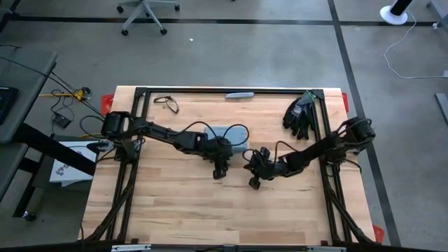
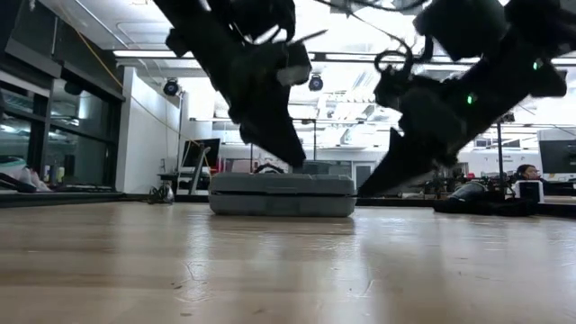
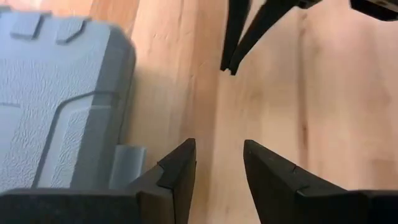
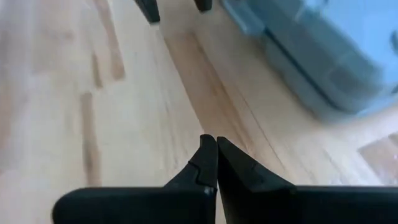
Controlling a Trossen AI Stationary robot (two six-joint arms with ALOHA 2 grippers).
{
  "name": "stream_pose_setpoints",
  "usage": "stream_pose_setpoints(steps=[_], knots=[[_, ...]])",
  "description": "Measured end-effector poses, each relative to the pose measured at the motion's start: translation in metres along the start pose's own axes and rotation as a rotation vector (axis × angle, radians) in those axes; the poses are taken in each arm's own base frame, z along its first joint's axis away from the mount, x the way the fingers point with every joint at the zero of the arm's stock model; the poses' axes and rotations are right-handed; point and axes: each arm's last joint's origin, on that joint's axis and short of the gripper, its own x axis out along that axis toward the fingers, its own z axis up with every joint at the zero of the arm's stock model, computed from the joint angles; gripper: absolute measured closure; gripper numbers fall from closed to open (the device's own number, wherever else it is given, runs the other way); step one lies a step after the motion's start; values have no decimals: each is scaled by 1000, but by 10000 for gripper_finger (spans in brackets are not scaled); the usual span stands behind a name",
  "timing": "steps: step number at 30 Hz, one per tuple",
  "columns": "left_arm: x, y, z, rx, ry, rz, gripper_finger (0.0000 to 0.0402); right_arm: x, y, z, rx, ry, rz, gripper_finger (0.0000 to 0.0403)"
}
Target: Prefit tool cases
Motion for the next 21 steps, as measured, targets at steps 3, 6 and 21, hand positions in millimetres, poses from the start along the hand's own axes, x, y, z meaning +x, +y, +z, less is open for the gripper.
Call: stream_pose_setpoints(steps=[3,6,21], knots=[[-11,-7,4,5,-35,3,279,-11,1,11,-5,-41,24,402],[-24,-12,9,15,-81,39,281,-24,1,23,-19,-96,52,402],[-116,22,-56,-207,-301,32,300,-105,-72,13,257,-440,425,403]])
